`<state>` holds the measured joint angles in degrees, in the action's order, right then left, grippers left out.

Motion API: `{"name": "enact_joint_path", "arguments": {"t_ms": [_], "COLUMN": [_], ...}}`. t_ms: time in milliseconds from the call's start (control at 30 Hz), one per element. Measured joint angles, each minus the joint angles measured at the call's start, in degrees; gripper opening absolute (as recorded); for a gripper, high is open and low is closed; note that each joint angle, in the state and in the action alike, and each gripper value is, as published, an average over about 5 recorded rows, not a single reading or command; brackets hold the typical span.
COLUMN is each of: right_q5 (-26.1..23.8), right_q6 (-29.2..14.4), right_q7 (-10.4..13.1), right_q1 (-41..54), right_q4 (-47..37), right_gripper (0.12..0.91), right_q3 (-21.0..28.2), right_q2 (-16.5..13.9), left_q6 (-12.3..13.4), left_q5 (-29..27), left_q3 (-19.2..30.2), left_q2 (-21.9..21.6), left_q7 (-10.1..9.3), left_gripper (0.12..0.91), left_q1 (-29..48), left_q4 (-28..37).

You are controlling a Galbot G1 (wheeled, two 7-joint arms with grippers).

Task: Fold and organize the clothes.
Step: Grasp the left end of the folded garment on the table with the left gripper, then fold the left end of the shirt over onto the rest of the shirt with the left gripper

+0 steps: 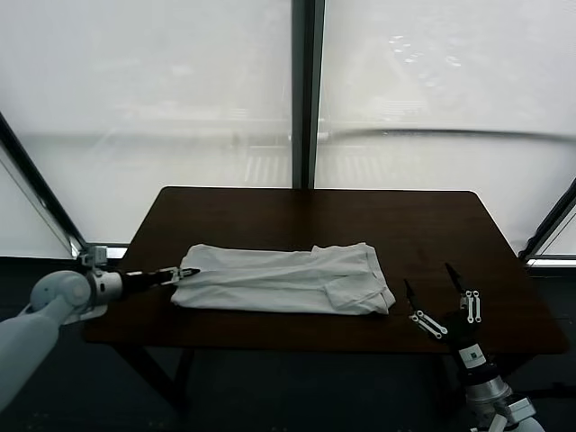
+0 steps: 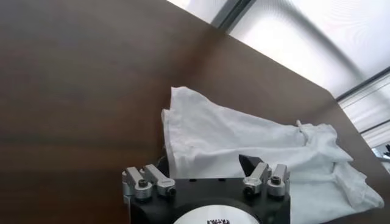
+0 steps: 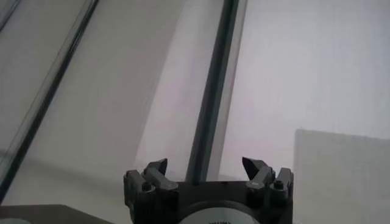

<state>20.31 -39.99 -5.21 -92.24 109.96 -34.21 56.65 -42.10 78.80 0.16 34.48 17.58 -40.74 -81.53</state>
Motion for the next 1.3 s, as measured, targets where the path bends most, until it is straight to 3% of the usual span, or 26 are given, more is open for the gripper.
{"name": "enact_joint_path", "arguments": {"t_ms": [167, 267, 467, 567, 733, 933, 1300], "right_q5": [0.0, 0.0, -0.1, -0.1, -0.3, -0.4, -0.3], "right_q6": [0.1, 0.1, 0.1, 0.1, 0.1, 0.5, 1.9], "right_q7": [0.0, 0.0, 0.0, 0.0, 0.0, 0.2, 1.8], "right_q1": [0.3, 0.5, 0.4, 0.3, 0.4, 1.2, 4.6], "right_q4": [-0.2, -0.3, -0.1, 0.1, 0.6, 0.8, 0.2], "right_gripper": [0.907, 0.907, 0.907, 0.907, 0.907, 0.907, 0.907], "right_q3": [0.4, 0.8, 1.0, 1.0, 1.1, 1.9, 4.7], "right_q2": [0.1, 0.2, 0.4, 0.5, 0.7, 0.7, 0.1], "left_q6": [0.0, 0.0, 0.0, -0.1, -0.3, -0.4, -0.2], "left_q5": [-0.7, -1.2, -2.1, -2.6, -3.1, -2.9, -0.9], "left_q3": [1.2, 1.4, 1.3, 0.9, -0.8, -4.4, -9.5], "left_q2": [0.3, 0.8, 1.5, 1.8, 1.5, -1.3, -13.8], "left_q7": [-0.18, -0.26, -1.77, -2.99, -4.77, -5.32, -5.44], "left_gripper": [0.784, 0.711, 0.325, 0.203, 0.192, 0.192, 0.192], "left_q1": [1.0, 1.3, 1.1, 0.8, -0.1, -2.4, -6.6], "left_q4": [0.1, 0.4, 0.6, 0.2, -1.3, -4.2, -8.1]}}
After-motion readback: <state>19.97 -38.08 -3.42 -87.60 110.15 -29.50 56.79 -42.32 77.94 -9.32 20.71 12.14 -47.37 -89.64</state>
